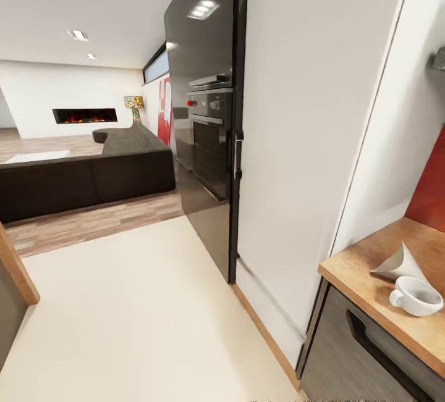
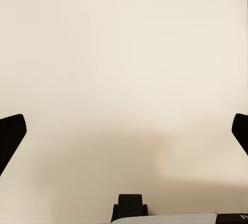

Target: Set up a coffee station on the kitchen countertop: keep the coffee maker on the countertop, move the bottle of coffee from the kitchen shelf to the counter next to the coffee maker, place a paper coffee filter on top of the coffee maker, put the saucer next to the coffee maker with the coffee cup on the saucer, and place the electric kettle next to the coffee maker.

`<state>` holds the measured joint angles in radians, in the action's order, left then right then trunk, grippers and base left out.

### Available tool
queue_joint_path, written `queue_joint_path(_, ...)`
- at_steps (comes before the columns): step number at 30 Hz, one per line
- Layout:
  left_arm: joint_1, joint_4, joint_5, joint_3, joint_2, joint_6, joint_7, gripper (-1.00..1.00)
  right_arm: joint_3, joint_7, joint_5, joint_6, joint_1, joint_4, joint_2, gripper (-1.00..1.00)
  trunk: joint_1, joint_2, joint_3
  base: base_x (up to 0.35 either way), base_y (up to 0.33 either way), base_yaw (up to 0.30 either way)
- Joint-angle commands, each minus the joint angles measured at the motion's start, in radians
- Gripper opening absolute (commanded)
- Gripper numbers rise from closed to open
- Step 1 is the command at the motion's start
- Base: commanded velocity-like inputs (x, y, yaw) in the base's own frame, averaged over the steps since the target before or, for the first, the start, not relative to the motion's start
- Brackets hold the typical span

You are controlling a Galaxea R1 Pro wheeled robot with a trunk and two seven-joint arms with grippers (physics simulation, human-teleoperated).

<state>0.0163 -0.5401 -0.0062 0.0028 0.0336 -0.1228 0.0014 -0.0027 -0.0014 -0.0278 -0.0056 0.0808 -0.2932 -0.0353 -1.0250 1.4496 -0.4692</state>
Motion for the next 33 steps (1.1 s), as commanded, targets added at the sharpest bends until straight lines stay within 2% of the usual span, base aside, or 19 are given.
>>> queue_joint_path(1,0.001,-0.001,-0.001,0.000,0.000,-0.001,0.000,1.00,0.000,0.000,-0.003,-0.001,0.001,0.000,0.000,1.00,0.000,0.000,-0.001,0.000,0.000,-0.276)
queue_joint_path(12,0.001,-0.001,-0.001,0.000,0.000,-0.001,0.000,1.00,0.000,0.000,-0.003,-0.001,0.001,0.000,0.000,1.00,0.000,0.000,-0.001,0.000,0.000,-0.274)
queue_joint_path(22,0.001,-0.001,-0.001,0.000,0.000,-0.001,-0.001,1.00,0.000,-0.002,-0.003,-0.001,0.001,0.000,0.000,1.00,0.000,0.000,-0.001,0.000,0.164,-0.068)
queue_joint_path(33,0.001,-0.001,-0.001,0.000,0.000,-0.001,0.000,1.00,0.000,0.000,-0.003,-0.001,0.001,0.000,-0.001,1.00,0.000,0.000,-0.001,0.000,0.036,-0.241)
